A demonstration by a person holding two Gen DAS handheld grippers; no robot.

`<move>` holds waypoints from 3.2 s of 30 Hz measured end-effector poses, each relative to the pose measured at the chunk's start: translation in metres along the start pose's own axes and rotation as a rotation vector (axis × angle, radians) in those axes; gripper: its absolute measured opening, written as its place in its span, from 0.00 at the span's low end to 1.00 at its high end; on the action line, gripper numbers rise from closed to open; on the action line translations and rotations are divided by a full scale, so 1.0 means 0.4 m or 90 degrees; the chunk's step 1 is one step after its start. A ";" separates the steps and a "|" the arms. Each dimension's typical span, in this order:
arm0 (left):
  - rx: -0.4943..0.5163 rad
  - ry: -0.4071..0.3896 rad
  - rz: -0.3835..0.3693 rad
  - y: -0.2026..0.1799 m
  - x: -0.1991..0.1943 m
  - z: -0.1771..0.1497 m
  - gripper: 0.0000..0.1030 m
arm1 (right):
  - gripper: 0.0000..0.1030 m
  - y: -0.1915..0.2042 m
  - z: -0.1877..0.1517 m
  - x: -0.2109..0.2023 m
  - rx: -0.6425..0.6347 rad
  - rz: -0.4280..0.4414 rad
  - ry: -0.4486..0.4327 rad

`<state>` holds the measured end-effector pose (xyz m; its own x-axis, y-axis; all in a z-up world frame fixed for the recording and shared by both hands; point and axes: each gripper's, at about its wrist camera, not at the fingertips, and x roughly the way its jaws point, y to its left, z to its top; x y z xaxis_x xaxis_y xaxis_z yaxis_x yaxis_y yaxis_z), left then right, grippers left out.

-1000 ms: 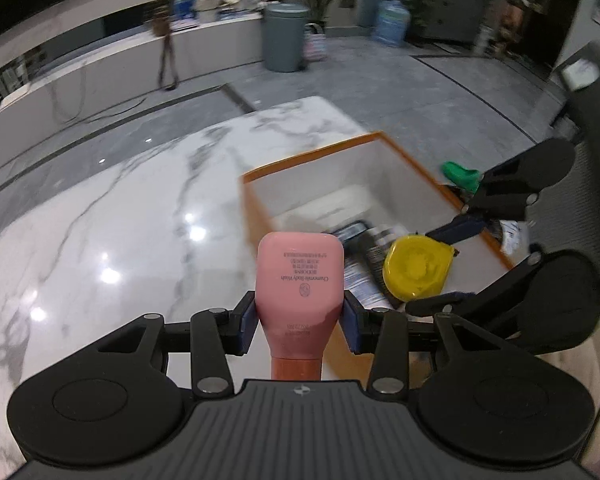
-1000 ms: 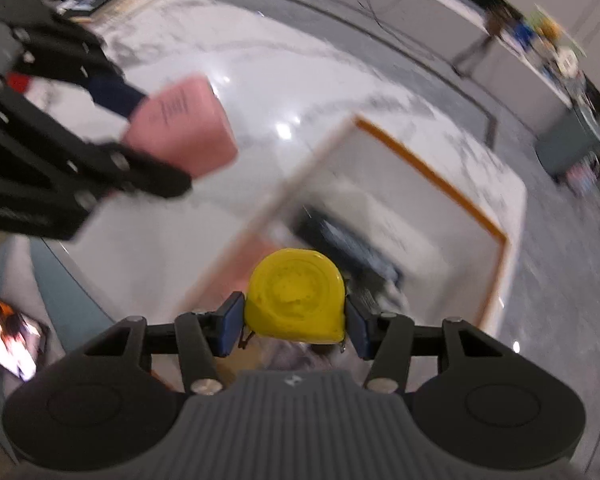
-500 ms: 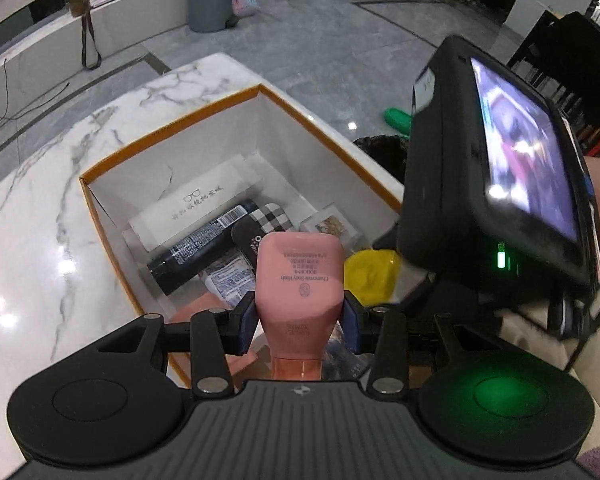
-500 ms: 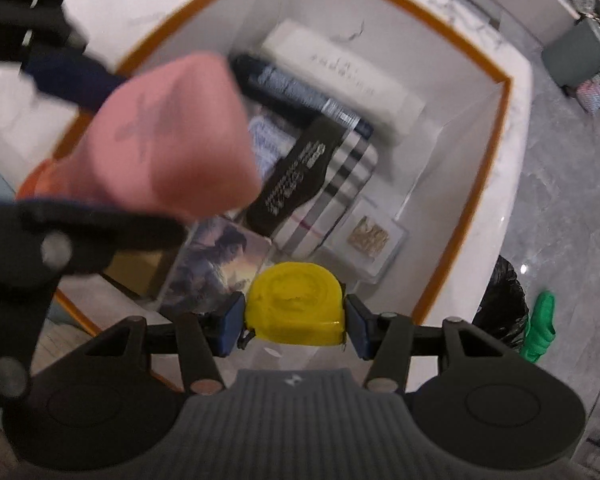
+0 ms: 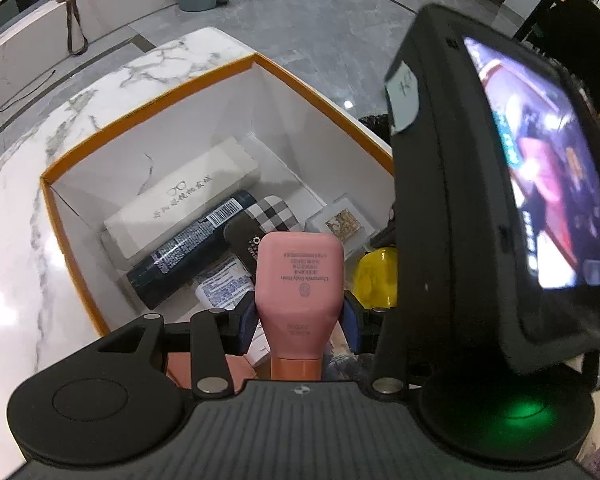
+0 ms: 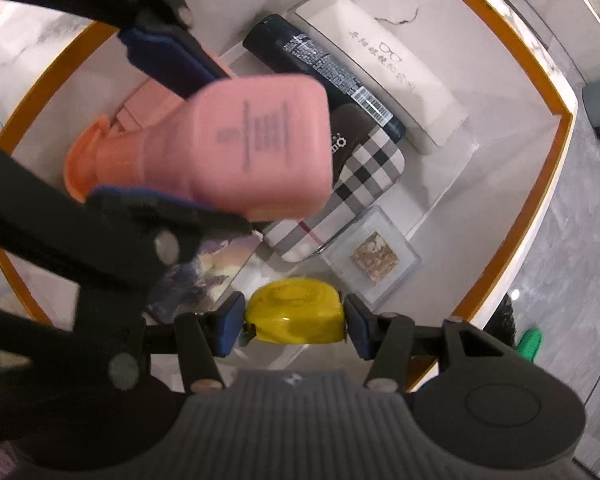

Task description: Organize rigid objects

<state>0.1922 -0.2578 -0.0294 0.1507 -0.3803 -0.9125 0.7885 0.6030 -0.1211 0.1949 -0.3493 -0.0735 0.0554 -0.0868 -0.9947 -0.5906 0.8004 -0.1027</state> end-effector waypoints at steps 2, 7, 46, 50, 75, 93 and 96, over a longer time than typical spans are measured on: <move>-0.001 0.006 0.000 0.000 0.008 -0.001 0.47 | 0.54 0.004 -0.002 0.000 -0.010 -0.006 -0.003; -0.012 0.012 0.000 0.001 0.011 -0.005 0.47 | 0.50 -0.007 -0.012 -0.003 -0.007 0.001 -0.017; -0.310 0.114 -0.099 0.021 0.109 -0.007 0.47 | 0.19 -0.020 -0.102 -0.057 -0.100 0.002 -0.098; -0.354 0.142 -0.122 0.036 0.145 -0.017 0.47 | 0.19 -0.014 -0.109 -0.051 -0.109 -0.003 -0.096; -0.245 0.023 -0.079 -0.004 -0.027 -0.029 0.52 | 0.37 0.036 -0.123 -0.133 -0.071 -0.033 -0.131; -0.208 -0.264 0.097 -0.126 -0.328 -0.221 0.52 | 0.63 0.164 -0.273 -0.349 0.198 -0.117 -0.372; -0.206 -0.312 0.154 -0.129 -0.340 -0.274 0.52 | 0.63 0.196 -0.310 -0.341 0.262 -0.130 -0.427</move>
<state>0.0656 -0.1603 0.0581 0.6183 -0.4374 -0.6529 0.4888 0.8646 -0.1164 0.0410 -0.3483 0.0551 0.6779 0.0154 -0.7350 -0.1809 0.9725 -0.1465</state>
